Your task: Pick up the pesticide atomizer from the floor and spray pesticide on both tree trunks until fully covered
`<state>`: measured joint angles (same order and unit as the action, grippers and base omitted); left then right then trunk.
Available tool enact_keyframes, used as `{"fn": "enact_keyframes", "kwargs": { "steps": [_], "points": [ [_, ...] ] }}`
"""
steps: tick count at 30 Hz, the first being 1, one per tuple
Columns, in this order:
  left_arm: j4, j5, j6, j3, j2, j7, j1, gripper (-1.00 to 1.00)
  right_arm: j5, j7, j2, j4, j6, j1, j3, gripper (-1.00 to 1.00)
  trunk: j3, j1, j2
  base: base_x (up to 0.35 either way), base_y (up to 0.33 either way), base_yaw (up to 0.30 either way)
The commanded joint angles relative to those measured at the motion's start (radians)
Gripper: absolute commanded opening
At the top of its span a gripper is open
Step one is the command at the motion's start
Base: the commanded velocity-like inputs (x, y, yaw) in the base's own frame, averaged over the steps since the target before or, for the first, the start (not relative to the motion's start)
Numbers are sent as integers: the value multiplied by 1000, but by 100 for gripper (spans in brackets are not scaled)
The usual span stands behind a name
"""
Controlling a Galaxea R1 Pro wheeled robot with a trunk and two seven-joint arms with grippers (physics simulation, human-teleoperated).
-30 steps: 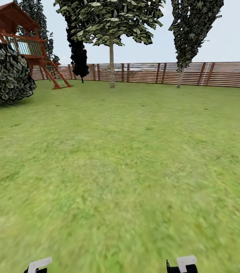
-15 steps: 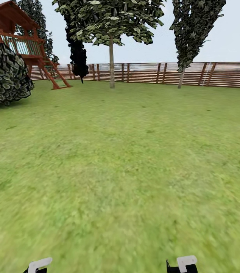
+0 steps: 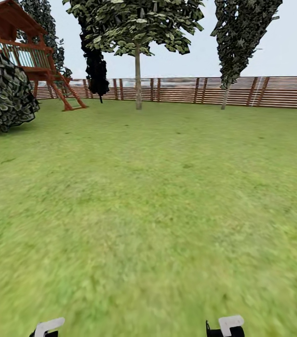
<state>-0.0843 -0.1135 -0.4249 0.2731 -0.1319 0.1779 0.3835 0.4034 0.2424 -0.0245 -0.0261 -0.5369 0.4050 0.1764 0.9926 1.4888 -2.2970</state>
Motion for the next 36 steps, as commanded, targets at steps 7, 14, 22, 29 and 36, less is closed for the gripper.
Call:
{"fn": "enact_keyframes", "kwargs": {
  "steps": [7, 14, 22, 29, 36],
  "points": [
    [0, 0, 0, 0, 0, 0, 0, -100, 0, 0, 0, 0, 0, 0, 0, 100, 0, 0, 0, 339, 0, 0],
    [0, 0, 0, 0, 0, 0, 0, -100, 0, 0, 0, 0, 0, 0, 0, 100, 0, 0, 0, 340, 0, 0],
    [0, 0, 0, 0, 0, 0, 0, -100, -1, 0, 0, 0, 0, 0, 0, 100, 0, 0, 0, 340, 0, 0],
    [0, 0, 0, 0, 0, 0, 0, -100, 0, 0, 0, 0, 0, 0, 0, 100, 0, 0, 0, 339, 0, 0],
    [0, 0, 0, 0, 0, 0, 0, -100, 0, 0, 0, 0, 0, 0, 0, 100, 0, 0, 0, 340, 0, 0]
  ]
}}
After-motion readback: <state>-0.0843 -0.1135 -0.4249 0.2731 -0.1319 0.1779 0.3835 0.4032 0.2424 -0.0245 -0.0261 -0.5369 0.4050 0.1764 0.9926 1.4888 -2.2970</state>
